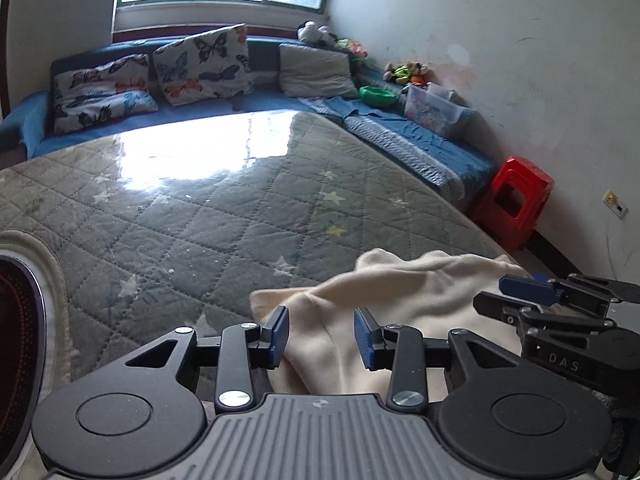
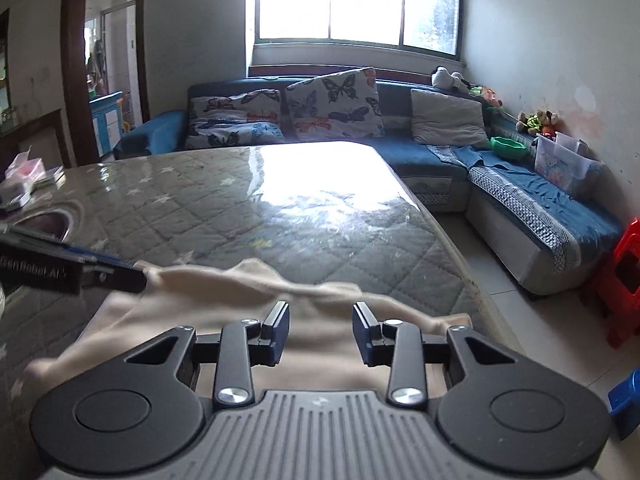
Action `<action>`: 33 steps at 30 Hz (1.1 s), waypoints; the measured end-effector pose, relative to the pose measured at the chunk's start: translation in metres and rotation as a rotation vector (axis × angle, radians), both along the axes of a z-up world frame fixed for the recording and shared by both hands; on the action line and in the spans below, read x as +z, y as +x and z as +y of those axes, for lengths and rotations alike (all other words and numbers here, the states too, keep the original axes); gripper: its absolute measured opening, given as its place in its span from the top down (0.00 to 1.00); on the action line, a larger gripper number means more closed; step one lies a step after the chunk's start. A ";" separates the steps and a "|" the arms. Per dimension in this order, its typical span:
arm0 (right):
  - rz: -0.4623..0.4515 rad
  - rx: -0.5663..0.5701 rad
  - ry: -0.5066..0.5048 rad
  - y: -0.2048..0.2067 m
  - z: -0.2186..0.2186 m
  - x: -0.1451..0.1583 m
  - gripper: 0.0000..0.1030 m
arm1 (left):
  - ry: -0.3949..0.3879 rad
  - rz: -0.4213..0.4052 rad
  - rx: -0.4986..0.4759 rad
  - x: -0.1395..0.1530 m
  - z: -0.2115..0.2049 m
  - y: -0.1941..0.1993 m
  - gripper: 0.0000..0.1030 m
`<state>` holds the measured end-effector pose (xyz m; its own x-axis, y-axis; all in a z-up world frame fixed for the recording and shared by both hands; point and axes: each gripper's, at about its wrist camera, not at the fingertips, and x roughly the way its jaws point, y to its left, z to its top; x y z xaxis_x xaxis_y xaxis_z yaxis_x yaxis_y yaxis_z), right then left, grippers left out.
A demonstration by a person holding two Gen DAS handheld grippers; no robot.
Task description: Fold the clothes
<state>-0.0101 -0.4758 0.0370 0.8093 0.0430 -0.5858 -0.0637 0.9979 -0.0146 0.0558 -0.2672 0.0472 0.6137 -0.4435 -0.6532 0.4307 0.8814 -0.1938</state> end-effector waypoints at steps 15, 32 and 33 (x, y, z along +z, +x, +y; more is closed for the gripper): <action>-0.030 -0.078 -0.011 -0.089 -0.018 -0.016 0.60 | 0.060 -0.044 -0.077 -0.024 0.005 -0.073 0.62; -0.051 0.072 -0.082 -0.076 0.033 -0.009 0.58 | 0.073 -0.004 -0.019 -0.021 0.025 -0.090 0.45; -0.052 0.073 -0.078 -0.077 0.033 -0.006 0.57 | 0.077 -0.001 -0.013 -0.021 0.026 -0.091 0.41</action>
<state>-0.0872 -0.4423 0.0306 0.8348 0.0586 -0.5474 -0.1331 0.9863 -0.0973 -0.0357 -0.2407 0.0267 0.6085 -0.4004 -0.6851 0.4427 0.8878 -0.1257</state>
